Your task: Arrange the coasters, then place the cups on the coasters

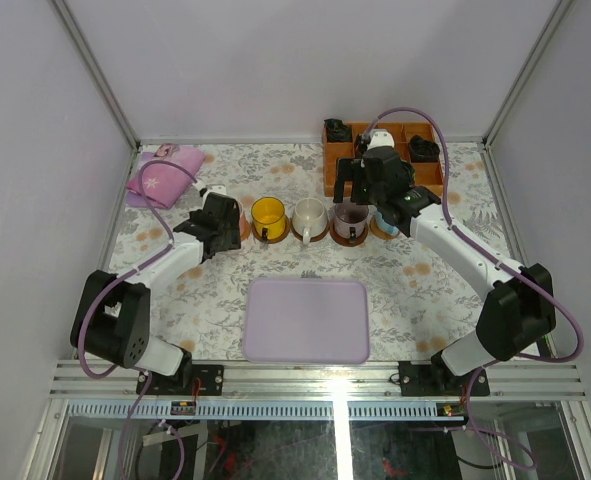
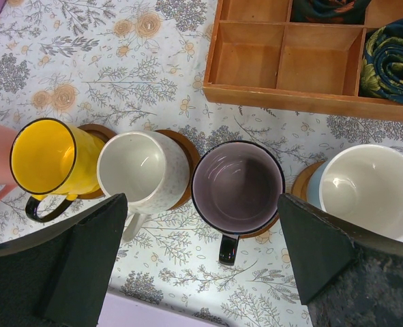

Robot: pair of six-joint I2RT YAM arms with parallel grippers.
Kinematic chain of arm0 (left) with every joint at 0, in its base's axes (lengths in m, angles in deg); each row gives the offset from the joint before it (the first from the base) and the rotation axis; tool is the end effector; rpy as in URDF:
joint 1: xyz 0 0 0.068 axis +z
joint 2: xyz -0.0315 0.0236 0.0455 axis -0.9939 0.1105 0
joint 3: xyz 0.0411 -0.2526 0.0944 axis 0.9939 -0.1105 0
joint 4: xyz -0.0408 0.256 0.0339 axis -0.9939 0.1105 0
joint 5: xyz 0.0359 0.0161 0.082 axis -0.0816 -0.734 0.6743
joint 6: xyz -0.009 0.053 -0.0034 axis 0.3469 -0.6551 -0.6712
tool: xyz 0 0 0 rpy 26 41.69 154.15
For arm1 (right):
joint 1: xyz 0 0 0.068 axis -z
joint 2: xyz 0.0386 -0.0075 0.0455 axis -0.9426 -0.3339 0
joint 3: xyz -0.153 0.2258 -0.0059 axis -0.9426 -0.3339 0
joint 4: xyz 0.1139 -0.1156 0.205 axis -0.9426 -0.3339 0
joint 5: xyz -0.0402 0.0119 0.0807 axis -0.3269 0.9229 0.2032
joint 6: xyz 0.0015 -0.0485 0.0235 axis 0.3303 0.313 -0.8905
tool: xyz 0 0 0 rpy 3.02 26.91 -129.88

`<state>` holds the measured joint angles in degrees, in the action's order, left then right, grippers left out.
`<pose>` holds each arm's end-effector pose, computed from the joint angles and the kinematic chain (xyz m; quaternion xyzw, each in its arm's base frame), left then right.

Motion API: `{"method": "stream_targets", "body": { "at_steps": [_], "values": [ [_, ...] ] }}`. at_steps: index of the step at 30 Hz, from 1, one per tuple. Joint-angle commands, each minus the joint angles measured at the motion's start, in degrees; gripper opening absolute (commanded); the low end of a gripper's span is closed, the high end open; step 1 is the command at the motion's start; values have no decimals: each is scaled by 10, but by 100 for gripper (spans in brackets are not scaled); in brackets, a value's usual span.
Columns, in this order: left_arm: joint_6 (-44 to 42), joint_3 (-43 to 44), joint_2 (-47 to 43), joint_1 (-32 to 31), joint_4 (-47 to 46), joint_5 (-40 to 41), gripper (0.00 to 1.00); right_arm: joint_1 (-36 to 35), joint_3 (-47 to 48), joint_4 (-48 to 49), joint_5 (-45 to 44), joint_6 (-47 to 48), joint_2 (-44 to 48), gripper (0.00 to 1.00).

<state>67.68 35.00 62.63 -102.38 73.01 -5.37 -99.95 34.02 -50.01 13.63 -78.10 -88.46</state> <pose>0.2807 -0.0827 0.2040 -0.0384 0.9357 0.0555 0.3462 0.3143 0.1696 0.3288 -0.0154 0.8463 0.1491 0.5111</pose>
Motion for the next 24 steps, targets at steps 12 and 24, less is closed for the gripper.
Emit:
{"method": "stream_targets", "body": {
  "at_steps": [12, 24],
  "values": [
    [-1, 15, -40, -2, 6, 5, 71, 3, 12, 24, -14, 0, 4, 99],
    [-25, 90, -142, 1, 9, 15, 100, 86, -21, 19, -75, -10, 51, 99]
  ]
}}
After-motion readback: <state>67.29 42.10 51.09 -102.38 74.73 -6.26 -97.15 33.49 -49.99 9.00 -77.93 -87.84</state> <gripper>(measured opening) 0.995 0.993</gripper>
